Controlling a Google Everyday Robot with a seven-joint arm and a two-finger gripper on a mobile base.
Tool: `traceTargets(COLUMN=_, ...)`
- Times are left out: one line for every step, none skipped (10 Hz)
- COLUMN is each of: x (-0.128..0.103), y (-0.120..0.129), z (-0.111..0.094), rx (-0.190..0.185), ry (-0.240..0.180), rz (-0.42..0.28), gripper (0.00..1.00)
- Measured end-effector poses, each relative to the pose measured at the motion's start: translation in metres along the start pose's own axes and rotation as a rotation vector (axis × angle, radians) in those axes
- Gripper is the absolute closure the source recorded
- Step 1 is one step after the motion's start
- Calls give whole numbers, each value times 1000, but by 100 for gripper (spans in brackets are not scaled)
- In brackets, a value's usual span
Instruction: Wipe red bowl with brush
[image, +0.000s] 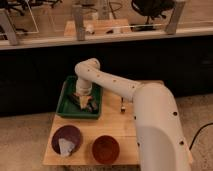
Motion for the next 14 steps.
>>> traceTargets(x=2, y=1, z=6, rx=-6, ry=4, rz=9, gripper=47)
traceTargets(x=3, y=1, z=13, rx=-11, ry=5, rz=14, gripper=47)
traceTargets(x=4, y=2, z=19, rx=-16, ry=5, rz=16, gripper=47)
traceTargets(x=5, y=3, z=27, rx=-22, ry=7, rz=17, gripper=47)
traceTargets(x=6, y=3, z=33, rx=-25, ry=11, rz=19, gripper=47)
traceTargets(x=7, y=4, z=39, rx=-30, ry=16, rz=20, gripper=47)
traceTargets(x=9, y=4, z=44, rx=-33, ry=19, rz=24, gripper=47)
traceTargets(x=8, y=4, z=49, rx=-37, ry=17, rz=27, gripper=47)
traceTargets(x=8, y=3, z=52, rx=-37, ry=21, rz=26, gripper=47)
traceTargets(x=7, y=2, z=56, rx=-37, ry=21, rz=29, gripper=47)
traceTargets(x=8, y=2, z=57, rx=-38, ry=23, rz=29, gripper=47)
traceTargets(x=9, y=2, z=56, rx=-40, ry=25, rz=27, gripper=47)
traceTargets(x=9, y=2, z=56, rx=-39, ry=27, rz=25, gripper=47)
traceTargets(x=10, y=2, z=56, rx=-39, ry=29, rz=25, gripper=47)
